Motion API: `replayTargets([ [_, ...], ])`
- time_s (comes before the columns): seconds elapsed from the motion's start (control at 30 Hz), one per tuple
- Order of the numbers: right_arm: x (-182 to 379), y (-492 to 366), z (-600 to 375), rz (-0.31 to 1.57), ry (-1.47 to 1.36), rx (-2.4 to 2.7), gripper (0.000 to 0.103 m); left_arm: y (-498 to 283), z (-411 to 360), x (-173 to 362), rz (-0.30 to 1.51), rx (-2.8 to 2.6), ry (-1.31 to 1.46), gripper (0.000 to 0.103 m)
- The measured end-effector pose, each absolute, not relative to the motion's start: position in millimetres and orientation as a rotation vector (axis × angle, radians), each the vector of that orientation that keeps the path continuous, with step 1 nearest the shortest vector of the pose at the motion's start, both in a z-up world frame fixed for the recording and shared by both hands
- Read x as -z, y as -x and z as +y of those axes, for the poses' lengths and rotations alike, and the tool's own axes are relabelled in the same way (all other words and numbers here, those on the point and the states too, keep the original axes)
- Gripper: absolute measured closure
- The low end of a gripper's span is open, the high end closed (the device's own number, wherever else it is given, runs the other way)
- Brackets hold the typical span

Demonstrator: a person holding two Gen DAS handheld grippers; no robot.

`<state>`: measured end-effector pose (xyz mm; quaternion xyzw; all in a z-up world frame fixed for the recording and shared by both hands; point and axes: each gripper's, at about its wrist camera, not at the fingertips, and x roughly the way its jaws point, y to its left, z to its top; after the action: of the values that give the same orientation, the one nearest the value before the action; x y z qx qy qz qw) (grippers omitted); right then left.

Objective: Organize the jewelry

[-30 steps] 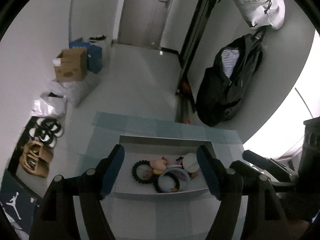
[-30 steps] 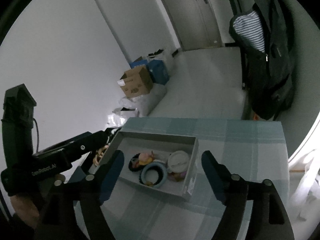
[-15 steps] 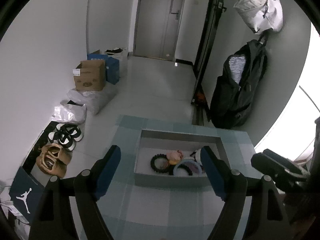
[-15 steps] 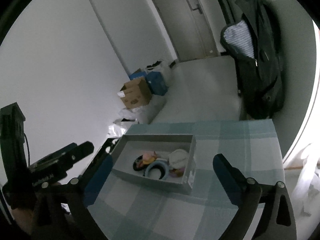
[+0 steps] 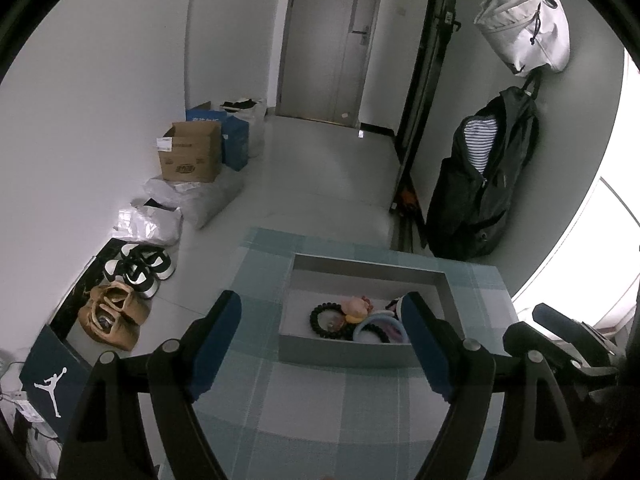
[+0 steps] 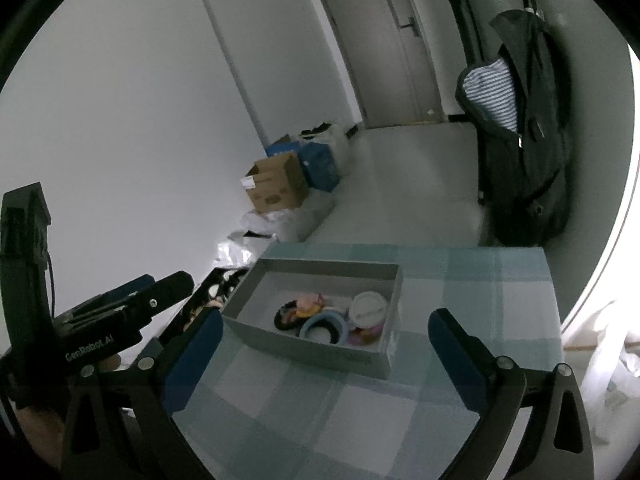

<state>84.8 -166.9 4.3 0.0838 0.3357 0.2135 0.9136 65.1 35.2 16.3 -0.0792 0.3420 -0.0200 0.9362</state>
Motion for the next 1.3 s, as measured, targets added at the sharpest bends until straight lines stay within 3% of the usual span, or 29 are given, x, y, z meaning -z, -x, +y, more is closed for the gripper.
replayTargets([
  [1.3,-7,-81,-173,0.684,-0.172,-0.419,0.0,-61,21,-16,0.686,0.074,0.11,0.024],
])
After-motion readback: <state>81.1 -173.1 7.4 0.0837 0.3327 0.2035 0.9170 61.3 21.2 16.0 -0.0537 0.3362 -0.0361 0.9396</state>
